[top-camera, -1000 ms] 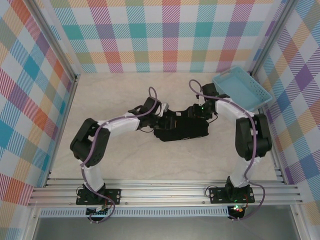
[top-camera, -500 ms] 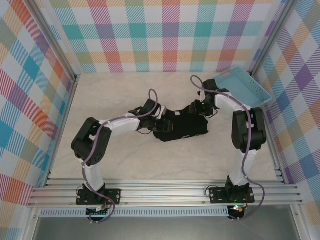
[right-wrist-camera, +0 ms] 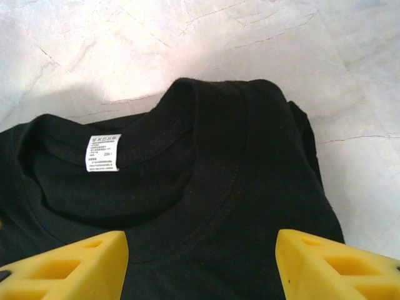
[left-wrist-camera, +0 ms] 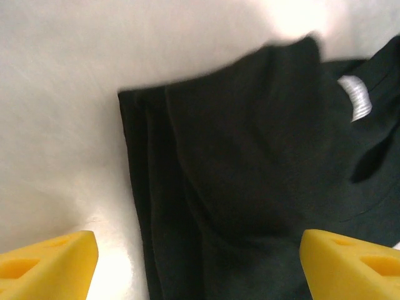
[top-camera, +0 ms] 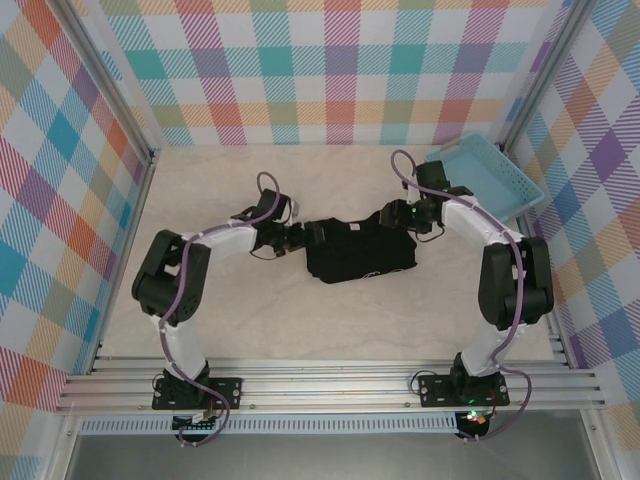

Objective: Fold the inside-out t-shirt

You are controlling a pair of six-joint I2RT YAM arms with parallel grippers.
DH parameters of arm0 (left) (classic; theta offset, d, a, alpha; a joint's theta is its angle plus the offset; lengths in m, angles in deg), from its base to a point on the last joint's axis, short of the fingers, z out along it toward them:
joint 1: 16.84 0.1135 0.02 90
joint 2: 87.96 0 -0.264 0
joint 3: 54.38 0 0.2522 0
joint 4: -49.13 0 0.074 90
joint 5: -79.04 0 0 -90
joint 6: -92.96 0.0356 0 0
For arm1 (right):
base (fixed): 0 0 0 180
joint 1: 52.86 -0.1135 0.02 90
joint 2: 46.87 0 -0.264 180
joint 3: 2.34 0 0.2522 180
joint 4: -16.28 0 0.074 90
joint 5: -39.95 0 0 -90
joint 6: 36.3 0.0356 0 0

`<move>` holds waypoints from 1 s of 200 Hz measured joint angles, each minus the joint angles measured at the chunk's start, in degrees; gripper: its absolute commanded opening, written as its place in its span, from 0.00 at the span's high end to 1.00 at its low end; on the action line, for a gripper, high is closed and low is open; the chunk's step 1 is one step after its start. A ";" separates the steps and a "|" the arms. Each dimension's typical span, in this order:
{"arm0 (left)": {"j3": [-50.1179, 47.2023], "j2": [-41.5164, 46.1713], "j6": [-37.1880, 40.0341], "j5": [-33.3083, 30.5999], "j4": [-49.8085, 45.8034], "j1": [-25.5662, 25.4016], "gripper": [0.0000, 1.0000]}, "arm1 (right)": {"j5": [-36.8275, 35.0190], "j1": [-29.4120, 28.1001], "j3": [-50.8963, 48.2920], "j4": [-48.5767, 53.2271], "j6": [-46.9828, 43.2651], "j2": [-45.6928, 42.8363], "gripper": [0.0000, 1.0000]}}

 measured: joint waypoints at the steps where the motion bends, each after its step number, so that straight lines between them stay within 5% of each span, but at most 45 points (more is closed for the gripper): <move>1: 0.07 -0.28 0.00 0.15 0.04 -0.07 0.16 | 0.04 0.00 -0.04 -0.04 0.00 0.04 0.36; 25: 2.05 -1.84 -0.42 1.03 0.33 -0.87 0.20 | 0.83 0.00 -0.63 -0.35 0.24 0.13 0.36; 60: 4.15 -5.62 -1.64 2.86 2.99 -3.72 0.42 | 1.40 0.00 -0.83 -0.72 0.24 0.13 0.36; 116: 8.81 -9.51 -0.24 3.69 2.51 -4.37 1.00 | 1.44 0.00 -0.83 -0.92 0.24 0.13 0.37; 166: 15.26 -9.49 12.72 0.20 -11.69 5.44 1.00 | 1.55 0.00 -0.83 -0.68 0.33 -1.46 0.37; 200: 24.02 -9.49 26.64 -13.81 -25.44 15.93 1.00 | 3.06 -0.92 -0.72 -0.63 0.94 -3.23 0.37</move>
